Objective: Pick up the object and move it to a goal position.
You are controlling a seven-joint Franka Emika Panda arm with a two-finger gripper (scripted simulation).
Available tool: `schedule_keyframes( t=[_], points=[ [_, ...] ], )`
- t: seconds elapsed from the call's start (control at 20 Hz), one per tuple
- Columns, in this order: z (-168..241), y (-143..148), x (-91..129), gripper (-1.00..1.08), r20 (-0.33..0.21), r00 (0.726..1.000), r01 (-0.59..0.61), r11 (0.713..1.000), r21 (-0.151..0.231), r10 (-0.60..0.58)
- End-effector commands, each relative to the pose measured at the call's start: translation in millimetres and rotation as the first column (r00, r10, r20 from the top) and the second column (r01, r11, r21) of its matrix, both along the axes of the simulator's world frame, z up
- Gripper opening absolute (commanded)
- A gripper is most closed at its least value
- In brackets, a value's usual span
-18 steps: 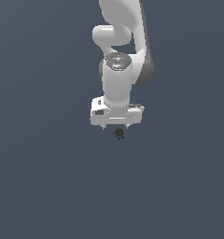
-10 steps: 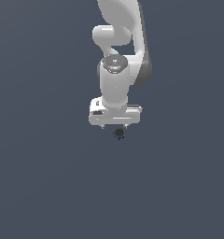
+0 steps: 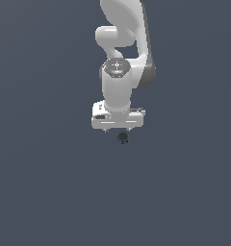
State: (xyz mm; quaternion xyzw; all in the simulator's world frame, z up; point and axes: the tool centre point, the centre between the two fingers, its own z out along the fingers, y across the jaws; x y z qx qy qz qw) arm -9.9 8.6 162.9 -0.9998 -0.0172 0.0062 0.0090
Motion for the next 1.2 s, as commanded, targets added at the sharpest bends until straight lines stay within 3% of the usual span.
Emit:
schedule_keyframes(
  t=[0.0,0.45,0.8,1.15],
  points=[
    [-5,1,-2,1.0,0.0,1.0,-0.023,1.0,-0.002,0.023],
    [-42,11,-19,1.0,0.005,0.979,-0.202,0.979,-0.013,0.202],
    [-77,23,-40,1.0,0.009,0.923,-0.384,0.923,-0.018,0.384],
    [-95,31,-53,1.0,0.012,0.876,-0.482,0.876,-0.018,0.482]
  ],
)
